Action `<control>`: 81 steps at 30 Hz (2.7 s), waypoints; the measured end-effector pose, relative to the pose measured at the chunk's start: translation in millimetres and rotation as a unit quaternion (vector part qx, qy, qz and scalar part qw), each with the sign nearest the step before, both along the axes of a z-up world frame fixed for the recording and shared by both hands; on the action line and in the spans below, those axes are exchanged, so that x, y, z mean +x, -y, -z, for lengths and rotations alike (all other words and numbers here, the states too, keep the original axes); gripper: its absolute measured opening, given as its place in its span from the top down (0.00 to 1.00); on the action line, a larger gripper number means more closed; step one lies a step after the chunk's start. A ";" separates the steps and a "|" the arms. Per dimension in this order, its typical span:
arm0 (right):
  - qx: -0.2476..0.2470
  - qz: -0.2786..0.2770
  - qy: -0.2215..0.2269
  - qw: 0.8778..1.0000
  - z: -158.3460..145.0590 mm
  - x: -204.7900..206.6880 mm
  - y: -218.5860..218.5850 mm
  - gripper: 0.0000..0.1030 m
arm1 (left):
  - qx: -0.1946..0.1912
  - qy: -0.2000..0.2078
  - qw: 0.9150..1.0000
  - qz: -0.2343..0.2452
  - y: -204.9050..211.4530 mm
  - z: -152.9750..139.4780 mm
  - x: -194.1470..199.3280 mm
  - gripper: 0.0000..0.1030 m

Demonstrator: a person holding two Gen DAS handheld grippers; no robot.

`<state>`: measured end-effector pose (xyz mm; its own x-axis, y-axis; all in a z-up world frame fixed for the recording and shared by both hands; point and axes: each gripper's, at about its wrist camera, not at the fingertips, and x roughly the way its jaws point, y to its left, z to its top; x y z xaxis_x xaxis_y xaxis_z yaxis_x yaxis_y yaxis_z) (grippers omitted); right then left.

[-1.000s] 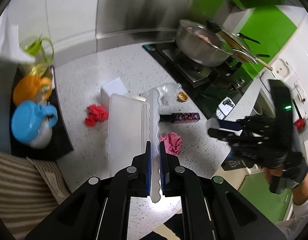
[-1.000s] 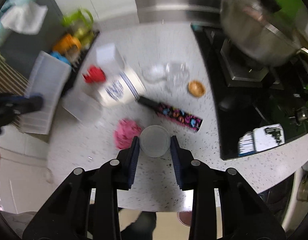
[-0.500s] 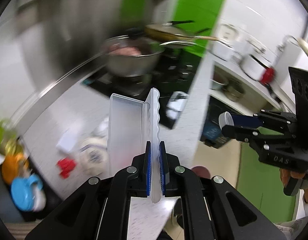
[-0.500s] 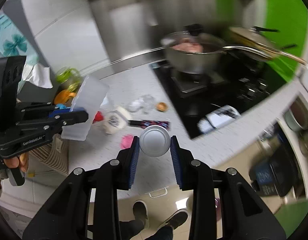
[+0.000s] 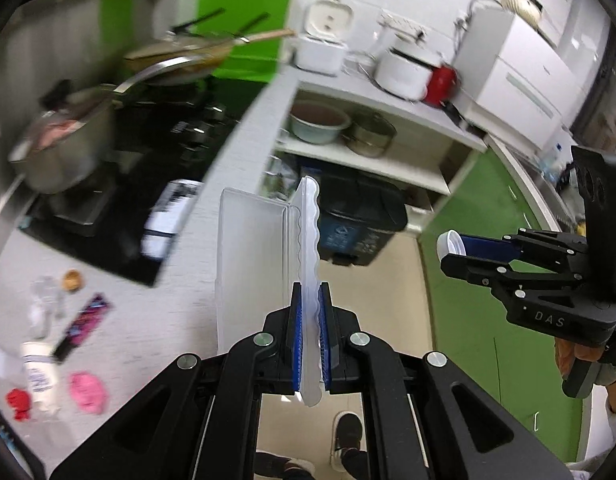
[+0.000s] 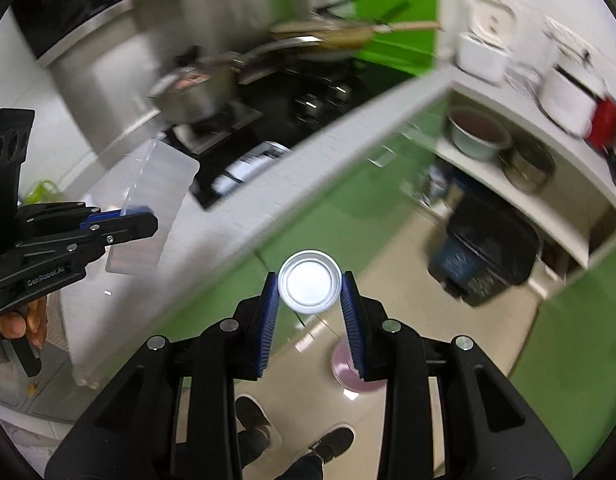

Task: Collect trash
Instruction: 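Carry the lid and cup with both grippers over the pink wastebasket, then open both grippers to drop the lid and cup into the wastebasket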

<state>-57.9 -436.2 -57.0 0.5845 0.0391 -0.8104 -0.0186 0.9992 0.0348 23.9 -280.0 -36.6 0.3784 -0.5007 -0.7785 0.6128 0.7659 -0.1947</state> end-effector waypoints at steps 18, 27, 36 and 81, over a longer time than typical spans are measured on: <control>0.051 0.077 -0.095 0.991 234.9 -0.9 134.8 0.69 | 0.063 -0.115 0.988 0.079 130.6 249.8 13.4 0.93; 0.078 0.112 -0.138 0.981 383.7 -0.7 162.5 0.69 | 0.095 -0.179 0.972 0.116 161.4 404.1 25.7 0.93; 0.093 0.127 -0.142 0.977 440.8 -2.6 179.4 0.70 | 0.105 -0.207 0.964 0.130 171.7 480.1 27.5 0.93; 0.074 0.157 -0.136 0.975 447.4 3.9 175.4 0.12 | 0.074 -0.171 0.980 0.065 130.1 471.1 55.4 0.07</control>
<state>-54.0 -611.6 -504.4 0.3498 0.0200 -0.9366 0.3183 0.9378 0.1389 79.2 -410.1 -507.7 0.0226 -0.4001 -0.9162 0.6259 0.7203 -0.2991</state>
